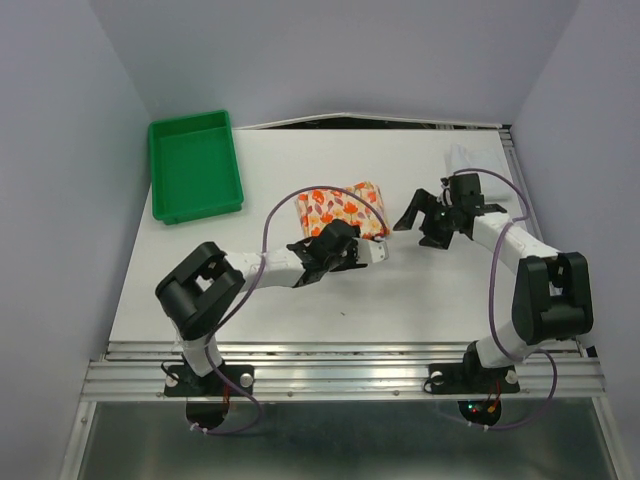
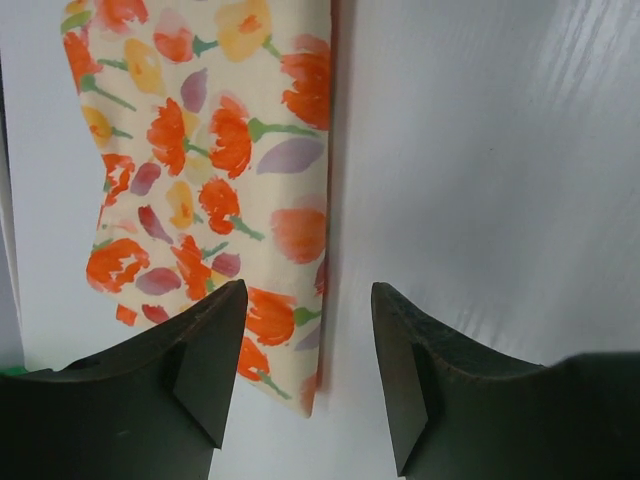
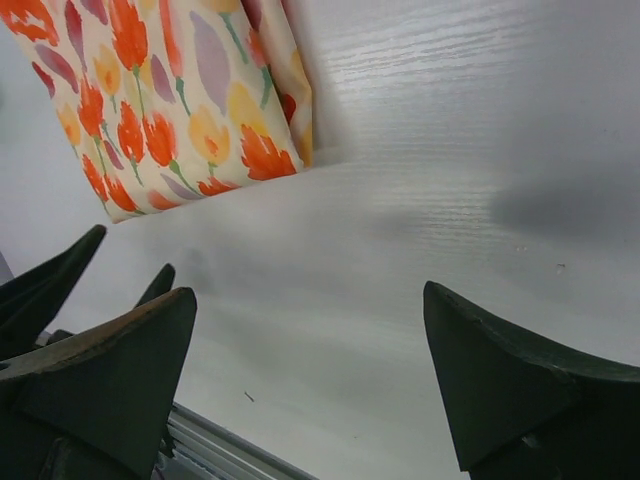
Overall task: Fold and stack the skirts
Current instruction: Neatly place the folded skirt to the corner
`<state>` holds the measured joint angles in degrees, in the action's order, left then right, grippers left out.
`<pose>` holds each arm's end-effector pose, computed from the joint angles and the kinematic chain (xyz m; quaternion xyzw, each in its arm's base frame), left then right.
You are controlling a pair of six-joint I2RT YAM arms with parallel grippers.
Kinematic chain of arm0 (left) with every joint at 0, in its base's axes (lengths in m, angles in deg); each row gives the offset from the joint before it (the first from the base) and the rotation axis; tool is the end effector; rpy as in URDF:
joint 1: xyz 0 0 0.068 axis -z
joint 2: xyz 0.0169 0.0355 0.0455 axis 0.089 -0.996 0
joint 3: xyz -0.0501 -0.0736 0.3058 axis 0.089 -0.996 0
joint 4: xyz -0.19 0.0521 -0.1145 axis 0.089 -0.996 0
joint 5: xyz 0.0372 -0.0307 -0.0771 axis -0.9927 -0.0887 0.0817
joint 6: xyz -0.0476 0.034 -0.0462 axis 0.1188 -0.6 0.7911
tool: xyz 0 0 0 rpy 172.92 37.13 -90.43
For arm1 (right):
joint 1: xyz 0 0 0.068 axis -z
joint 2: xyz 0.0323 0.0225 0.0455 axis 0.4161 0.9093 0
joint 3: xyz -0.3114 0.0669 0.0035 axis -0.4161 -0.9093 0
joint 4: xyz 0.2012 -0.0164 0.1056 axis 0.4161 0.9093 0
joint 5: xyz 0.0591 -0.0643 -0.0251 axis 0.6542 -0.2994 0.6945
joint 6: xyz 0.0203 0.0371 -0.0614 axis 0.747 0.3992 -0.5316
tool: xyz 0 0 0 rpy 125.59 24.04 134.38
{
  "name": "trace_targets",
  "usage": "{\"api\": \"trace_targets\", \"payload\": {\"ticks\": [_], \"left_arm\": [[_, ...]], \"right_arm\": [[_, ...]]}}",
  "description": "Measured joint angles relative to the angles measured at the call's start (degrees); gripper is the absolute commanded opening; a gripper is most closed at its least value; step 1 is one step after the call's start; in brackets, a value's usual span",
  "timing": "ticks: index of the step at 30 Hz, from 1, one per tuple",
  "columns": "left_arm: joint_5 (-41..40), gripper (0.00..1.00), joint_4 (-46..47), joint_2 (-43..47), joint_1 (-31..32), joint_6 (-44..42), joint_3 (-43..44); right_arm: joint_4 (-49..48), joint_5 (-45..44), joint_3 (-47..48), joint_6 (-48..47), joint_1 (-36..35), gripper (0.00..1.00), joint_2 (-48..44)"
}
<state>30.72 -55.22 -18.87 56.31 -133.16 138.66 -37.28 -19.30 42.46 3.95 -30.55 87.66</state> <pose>0.2403 -0.2872 0.2495 0.6229 0.6010 0.0227 0.5003 0.2928 0.0553 0.2578 0.1357 0.9238 0.2751 0.2292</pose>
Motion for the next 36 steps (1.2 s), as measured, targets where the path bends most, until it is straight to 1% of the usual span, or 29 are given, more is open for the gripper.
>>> {"api": "trace_targets", "payload": {"ticks": [5, 7, 8, 9, 18, 20, 22, 23, 28, 36], "left_arm": [[-0.8, 0.61, 0.1, -5.2, 0.9, -0.7, 3.2], [-1.0, 0.58, 0.1, -7.2, 0.9, -1.0, 4.8], [-1.2, 0.55, 0.1, -7.9, 0.9, -1.1, 5.5], [-1.6, 0.49, 0.1, -8.8, 0.9, -1.2, 6.1], [-3.2, 0.22, 0.3, -12.6, 0.8, -0.8, 8.3], [-3.1, 0.14, 0.0, -12.6, 0.7, -0.5, 8.9], [-2.5, 0.02, -0.3, -12.6, 0.4, 0.2, 9.6], [-2.2, 0.00, -0.4, -12.6, 0.3, 0.4, 9.9], [0.1, 0.00, -0.9, -12.4, -0.7, 1.3, 10.3], [5.7, 0.00, -2.8, -10.5, -2.6, 3.1, 10.6]], "right_arm": [[-1.7, 2.1, 0.0, 1.5, 0.3, 1.00, 0.2], [-2.0, 2.8, 0.0, 2.2, 0.5, 1.00, 0.3], [-2.2, 3.1, 0.0, 2.4, 0.7, 1.00, 0.5], [-2.4, 3.5, 0.0, 2.6, 0.8, 1.00, 0.7], [-4.8, 7.5, -0.1, 4.5, 1.1, 1.00, 5.0], [-6.2, 8.0, -0.8, 4.7, 1.1, 1.00, 5.6], [-7.7, 8.7, -1.8, 5.2, 1.1, 1.00, 5.7], [-8.8, 9.0, -2.4, 5.7, 1.1, 1.00, 5.8], [-15.6, 10.3, -5.1, 8.4, 1.1, 1.00, 6.2], [-25.4, 10.4, -5.9, 13.4, 0.5, 1.00, 9.8]]}}
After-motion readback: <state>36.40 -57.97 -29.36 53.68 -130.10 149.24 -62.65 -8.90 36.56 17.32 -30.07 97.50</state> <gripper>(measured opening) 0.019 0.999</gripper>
